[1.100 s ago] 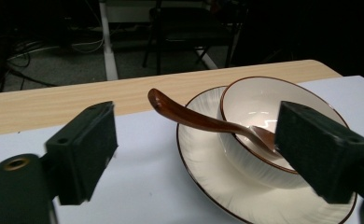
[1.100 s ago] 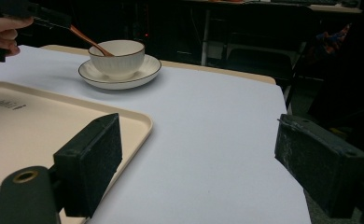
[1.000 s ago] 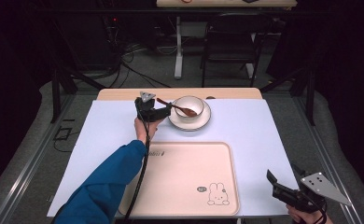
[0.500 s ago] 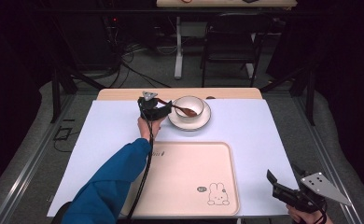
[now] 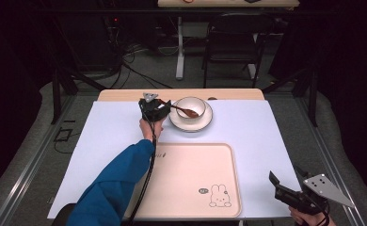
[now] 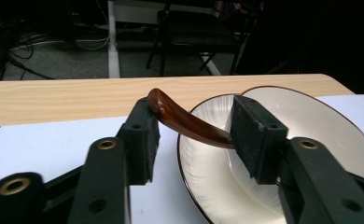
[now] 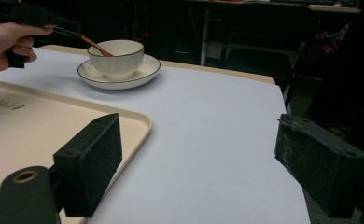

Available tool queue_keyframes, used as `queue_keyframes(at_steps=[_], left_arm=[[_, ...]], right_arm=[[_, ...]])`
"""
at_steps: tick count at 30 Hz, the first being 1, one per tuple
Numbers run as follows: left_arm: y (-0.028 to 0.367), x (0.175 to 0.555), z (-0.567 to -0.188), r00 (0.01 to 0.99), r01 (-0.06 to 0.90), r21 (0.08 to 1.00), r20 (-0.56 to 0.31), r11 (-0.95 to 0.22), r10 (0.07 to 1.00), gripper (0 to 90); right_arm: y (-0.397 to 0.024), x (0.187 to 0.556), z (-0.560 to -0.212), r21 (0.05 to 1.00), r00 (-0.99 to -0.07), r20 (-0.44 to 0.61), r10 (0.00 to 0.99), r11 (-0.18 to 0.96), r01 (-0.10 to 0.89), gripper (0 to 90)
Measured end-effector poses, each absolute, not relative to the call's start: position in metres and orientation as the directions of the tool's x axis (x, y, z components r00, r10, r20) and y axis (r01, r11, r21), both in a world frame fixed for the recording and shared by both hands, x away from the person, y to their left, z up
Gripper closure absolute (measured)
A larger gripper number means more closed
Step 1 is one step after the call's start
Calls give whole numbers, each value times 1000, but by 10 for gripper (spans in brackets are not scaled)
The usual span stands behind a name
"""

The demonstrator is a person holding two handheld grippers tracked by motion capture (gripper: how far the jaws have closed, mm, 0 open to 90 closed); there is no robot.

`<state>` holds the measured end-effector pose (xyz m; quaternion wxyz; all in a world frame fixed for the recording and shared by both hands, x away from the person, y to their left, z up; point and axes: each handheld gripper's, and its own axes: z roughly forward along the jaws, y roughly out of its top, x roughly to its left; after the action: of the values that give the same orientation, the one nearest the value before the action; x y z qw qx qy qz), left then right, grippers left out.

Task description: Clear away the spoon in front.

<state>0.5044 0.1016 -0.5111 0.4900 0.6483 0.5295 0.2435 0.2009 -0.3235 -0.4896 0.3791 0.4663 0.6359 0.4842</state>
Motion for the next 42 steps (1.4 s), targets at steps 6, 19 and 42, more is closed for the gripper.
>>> queue_keyframes(at_steps=[6, 19, 42], left_arm=[[101, 505, -513, 316, 440, 897, -204, 47, 927, 574], [97, 501, -506, 333, 403, 915, -174, 27, 927, 619], [96, 495, -494, 380, 376, 925, -200, 47, 903, 720]], right_arm=[[-323, 201, -490, 969, -277, -31, 960, 97, 226, 141], [-323, 201, -490, 969, -275, -32, 961, 97, 227, 141], [-323, 201, -489, 969, -273, -31, 962, 96, 227, 141]])
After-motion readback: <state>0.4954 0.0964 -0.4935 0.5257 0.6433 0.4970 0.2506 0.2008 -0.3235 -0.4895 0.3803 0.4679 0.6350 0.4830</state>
